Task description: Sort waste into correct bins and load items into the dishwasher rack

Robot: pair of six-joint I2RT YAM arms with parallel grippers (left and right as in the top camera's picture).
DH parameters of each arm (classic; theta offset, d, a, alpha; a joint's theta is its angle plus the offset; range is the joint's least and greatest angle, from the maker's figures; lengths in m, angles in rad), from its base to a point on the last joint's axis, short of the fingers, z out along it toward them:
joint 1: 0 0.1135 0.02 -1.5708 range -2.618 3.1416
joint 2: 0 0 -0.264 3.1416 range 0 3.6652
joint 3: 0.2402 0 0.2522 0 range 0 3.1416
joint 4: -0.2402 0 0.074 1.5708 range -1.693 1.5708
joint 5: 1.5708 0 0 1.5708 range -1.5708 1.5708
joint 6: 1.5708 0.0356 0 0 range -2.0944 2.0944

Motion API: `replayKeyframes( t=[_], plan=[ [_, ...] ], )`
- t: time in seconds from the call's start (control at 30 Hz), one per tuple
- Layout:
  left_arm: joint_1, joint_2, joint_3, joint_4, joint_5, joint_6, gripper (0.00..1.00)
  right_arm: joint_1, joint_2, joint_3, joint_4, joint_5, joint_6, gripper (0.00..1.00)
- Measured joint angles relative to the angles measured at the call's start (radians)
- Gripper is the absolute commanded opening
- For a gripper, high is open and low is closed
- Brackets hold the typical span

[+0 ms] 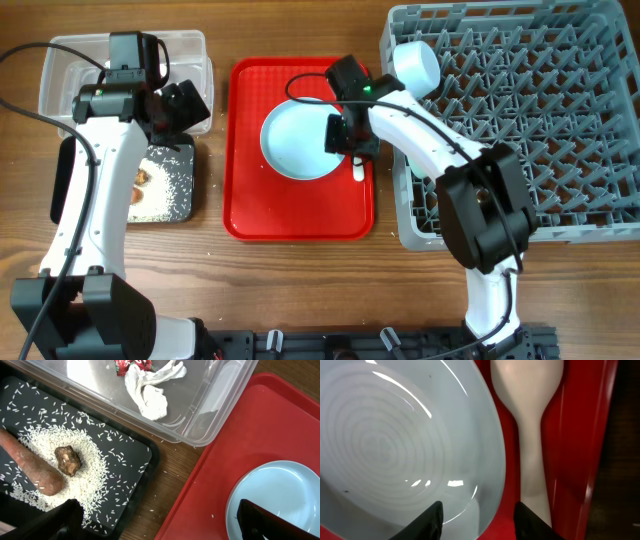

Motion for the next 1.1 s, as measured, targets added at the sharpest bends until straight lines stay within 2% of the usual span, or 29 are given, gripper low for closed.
replayKeyframes(
  t=[0.3, 0.37, 0.43, 0.47, 0.67, 0.9, 1.03, 1.1],
  plan=[
    [0.000, 0.000, 0.000, 0.000, 0.000, 0.000, 1.00, 0.000, 0.029, -0.001, 0.042, -0.018, 0.012, 0.35],
    [0.000, 0.000, 0.000, 0.000, 0.000, 0.000, 1.00, 0.000, 0.054, 0.002, 0.046, -0.040, 0.012, 0.28],
    [0.000, 0.000, 0.000, 0.000, 0.000, 0.000, 1.00, -0.002, 0.055, 0.002, 0.053, -0.050, 0.015, 0.08],
    [0.000, 0.000, 0.000, 0.000, 0.000, 0.000, 1.00, -0.003, 0.056, 0.002, 0.053, -0.055, 0.022, 0.04],
    [0.000, 0.000, 0.000, 0.000, 0.000, 0.000, 1.00, -0.005, 0.058, 0.005, 0.061, -0.095, 0.022, 0.04],
    [0.000, 0.000, 0.000, 0.000, 0.000, 0.000, 1.00, -0.024, 0.041, 0.068, 0.040, -0.106, -0.066, 0.04],
    [0.000, 0.000, 0.000, 0.000, 0.000, 0.000, 1.00, -0.088, -0.091, 0.118, 0.018, -0.025, -0.130, 0.04],
    [0.000, 0.000, 0.000, 0.000, 0.000, 0.000, 1.00, -0.152, -0.274, 0.155, 0.024, 0.119, -0.174, 0.04]
  ],
)
